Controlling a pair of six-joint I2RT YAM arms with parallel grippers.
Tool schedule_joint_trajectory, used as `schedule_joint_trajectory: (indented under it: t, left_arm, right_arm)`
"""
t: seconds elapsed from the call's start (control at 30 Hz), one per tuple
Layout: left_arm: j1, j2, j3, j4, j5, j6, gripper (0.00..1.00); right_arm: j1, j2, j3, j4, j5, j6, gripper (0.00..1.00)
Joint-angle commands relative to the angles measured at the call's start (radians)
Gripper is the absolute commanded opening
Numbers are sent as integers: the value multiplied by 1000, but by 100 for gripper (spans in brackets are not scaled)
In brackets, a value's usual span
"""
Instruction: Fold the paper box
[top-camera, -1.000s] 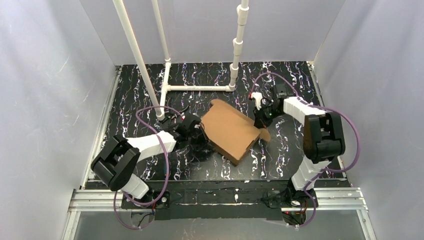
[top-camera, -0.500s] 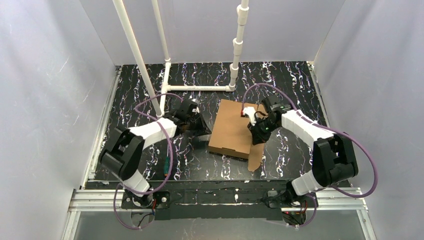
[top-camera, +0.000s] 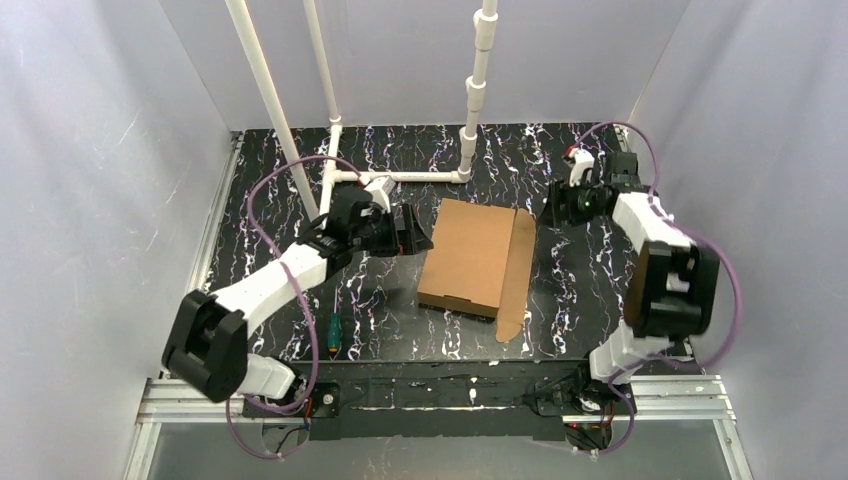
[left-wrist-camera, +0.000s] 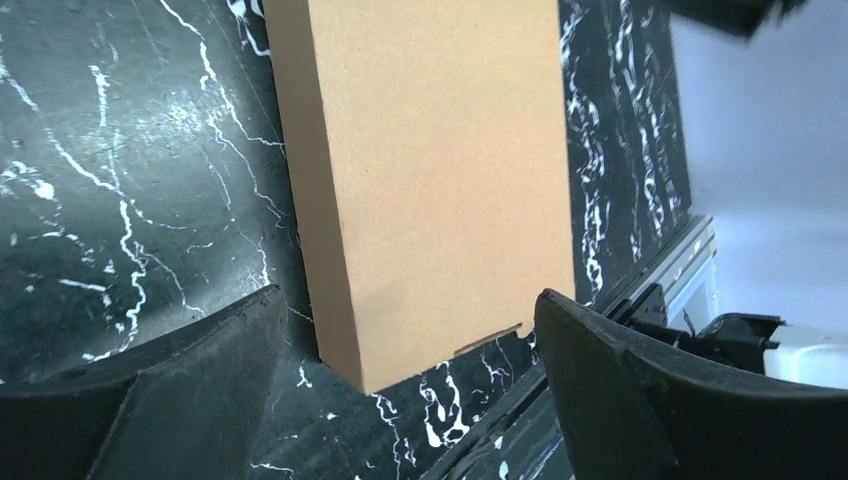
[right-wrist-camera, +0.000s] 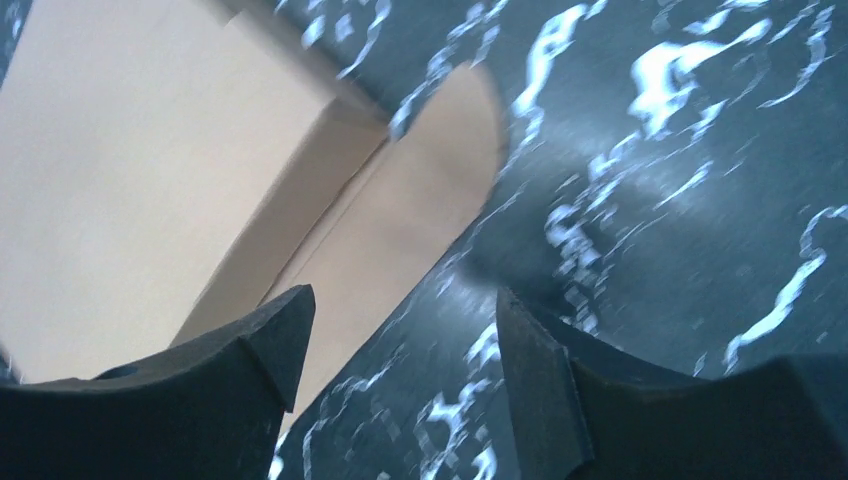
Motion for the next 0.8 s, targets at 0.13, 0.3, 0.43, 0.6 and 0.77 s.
schedule_joint_trajectory:
  t: [0.13, 0.3, 0.43, 0.6, 0.77]
  left_arm:
    - [-63, 52, 37, -184, -46, 197, 90]
    - [-64, 61, -29, -3, 24, 218, 91]
    - [-49, 143, 38, -7, 60, 224, 92]
    - [-34, 162, 63, -63, 63, 203, 92]
    - [-42, 42, 0, -69, 18, 195, 92]
  right_arm:
    - [-70, 288, 149, 108, -192, 74, 98]
    - [-65, 382, 194, 210, -266, -4, 98]
    - [-63, 543, 394, 35, -302, -128, 98]
    - [-63, 440, 325, -91, -339, -291, 98]
    - [-63, 23, 48, -161, -307, -633, 98]
